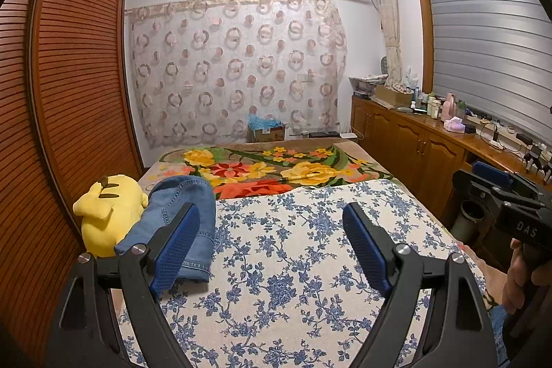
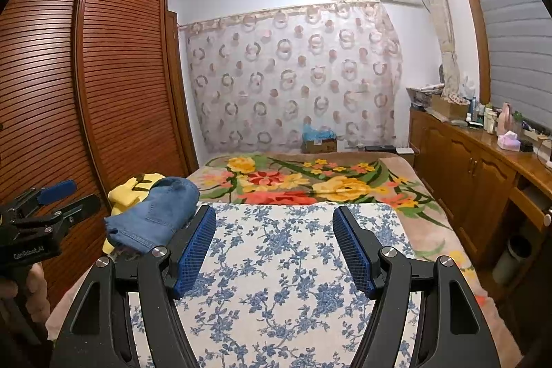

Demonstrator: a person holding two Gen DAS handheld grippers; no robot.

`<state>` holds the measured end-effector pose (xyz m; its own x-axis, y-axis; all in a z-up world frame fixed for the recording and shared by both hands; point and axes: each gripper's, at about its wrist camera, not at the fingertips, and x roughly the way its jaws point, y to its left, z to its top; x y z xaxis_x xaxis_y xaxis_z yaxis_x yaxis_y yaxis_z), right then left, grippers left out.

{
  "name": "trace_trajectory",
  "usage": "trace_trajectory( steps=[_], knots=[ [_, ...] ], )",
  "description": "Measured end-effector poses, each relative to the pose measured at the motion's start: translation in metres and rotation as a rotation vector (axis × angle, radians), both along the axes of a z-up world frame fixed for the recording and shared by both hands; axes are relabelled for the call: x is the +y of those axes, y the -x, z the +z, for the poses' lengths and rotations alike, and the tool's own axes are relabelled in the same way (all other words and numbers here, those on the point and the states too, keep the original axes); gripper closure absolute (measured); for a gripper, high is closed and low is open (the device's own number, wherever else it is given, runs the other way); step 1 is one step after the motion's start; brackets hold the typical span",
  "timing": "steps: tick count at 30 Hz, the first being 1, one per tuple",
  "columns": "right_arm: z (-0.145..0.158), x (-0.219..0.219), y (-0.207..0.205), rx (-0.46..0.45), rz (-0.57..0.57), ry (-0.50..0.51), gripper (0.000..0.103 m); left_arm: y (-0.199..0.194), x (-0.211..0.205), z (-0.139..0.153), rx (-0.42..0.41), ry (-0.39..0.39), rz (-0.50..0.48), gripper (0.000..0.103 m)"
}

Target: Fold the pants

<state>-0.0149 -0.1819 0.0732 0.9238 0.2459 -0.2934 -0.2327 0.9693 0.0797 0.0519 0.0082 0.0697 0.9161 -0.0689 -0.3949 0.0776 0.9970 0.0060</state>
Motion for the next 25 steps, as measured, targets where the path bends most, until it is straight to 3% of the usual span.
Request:
trace_trajectory(
  steps=[25],
  knots=[
    [0.001, -0.0041, 0.0007, 0.005, -0.001, 0.001, 0.031, 0.0018, -0.0003, 0.0014, 0.0, -0.002, 0.002, 0.018]
  ],
)
